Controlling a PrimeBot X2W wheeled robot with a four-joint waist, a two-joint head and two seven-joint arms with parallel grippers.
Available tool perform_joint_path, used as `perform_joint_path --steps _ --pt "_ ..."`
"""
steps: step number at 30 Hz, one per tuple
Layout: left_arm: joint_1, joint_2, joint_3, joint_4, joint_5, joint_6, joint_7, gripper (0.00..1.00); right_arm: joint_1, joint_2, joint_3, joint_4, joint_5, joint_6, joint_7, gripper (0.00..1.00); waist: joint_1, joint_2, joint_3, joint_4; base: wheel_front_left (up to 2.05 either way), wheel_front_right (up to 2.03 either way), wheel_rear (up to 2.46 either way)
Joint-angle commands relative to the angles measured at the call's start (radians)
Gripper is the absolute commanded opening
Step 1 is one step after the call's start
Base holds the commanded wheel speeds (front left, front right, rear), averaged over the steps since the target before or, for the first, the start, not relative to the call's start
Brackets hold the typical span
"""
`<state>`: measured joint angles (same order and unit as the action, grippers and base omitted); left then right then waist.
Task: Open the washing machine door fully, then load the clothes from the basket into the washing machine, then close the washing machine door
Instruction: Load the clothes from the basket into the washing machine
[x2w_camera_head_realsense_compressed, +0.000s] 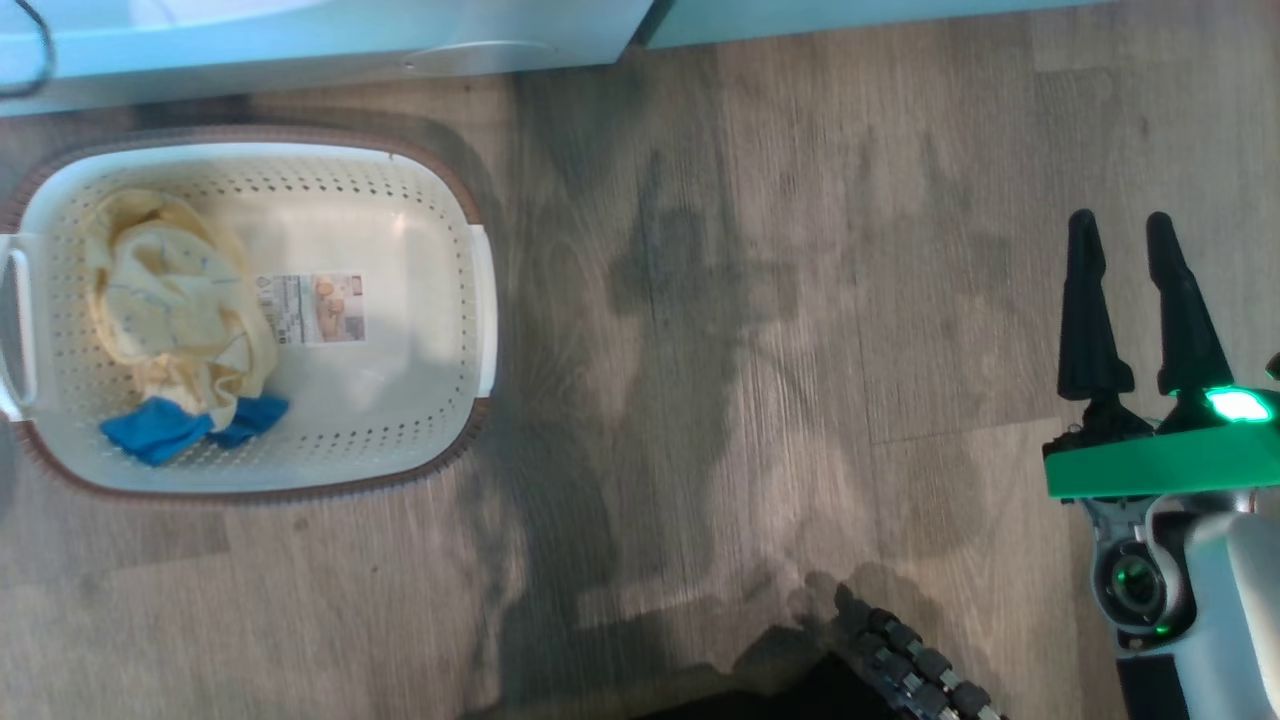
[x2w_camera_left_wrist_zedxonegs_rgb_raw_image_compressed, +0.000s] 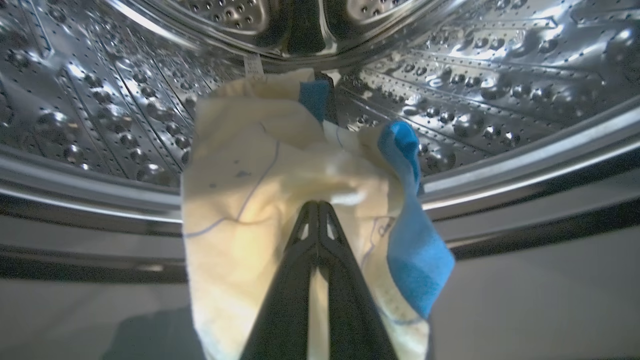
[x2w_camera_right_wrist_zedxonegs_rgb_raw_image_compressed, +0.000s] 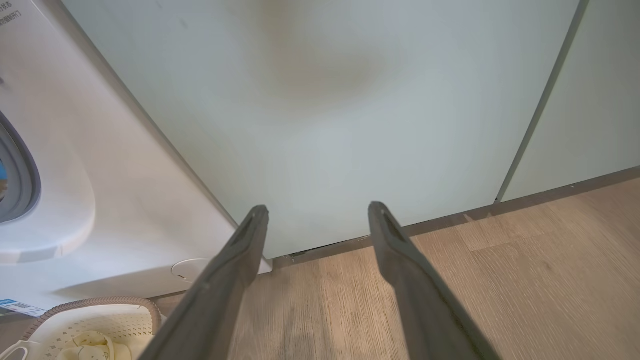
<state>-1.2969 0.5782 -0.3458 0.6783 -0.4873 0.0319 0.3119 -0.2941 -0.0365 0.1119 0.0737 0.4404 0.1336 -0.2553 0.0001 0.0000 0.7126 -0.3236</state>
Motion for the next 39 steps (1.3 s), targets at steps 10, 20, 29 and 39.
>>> perform_joint_path --steps 10,20,29,39 --pt "-0.148 0.116 0.031 -0.009 0.08 0.05 -0.128 0.0 -0.016 -0.014 0.046 -0.04 0.038 -0.003 -0.006 1.0 -0.0001 0.0 0.063 -0.059 0.0 0.0 0.0" --pt "-0.289 0.173 0.002 0.024 0.165 0.059 -0.239 0.0 -0.017 -0.014 0.075 -0.047 0.065 -0.003 -0.006 1.0 -0.0001 0.0 0.124 -0.13 0.0 0.0 0.0" --pt "-0.423 0.171 -0.031 0.053 0.241 0.063 -0.496 0.0 -0.026 -0.014 0.117 -0.051 0.091 -0.003 -0.006 1.0 -0.0001 0.0 0.167 -0.169 0.0 0.0 0.0" --pt "-0.436 0.15 -0.051 0.186 0.229 0.041 -0.486 0.0 -0.026 -0.014 0.131 -0.045 0.104 -0.003 -0.006 1.0 -0.0001 0.0 0.178 -0.176 0.0 0.0 0.0"
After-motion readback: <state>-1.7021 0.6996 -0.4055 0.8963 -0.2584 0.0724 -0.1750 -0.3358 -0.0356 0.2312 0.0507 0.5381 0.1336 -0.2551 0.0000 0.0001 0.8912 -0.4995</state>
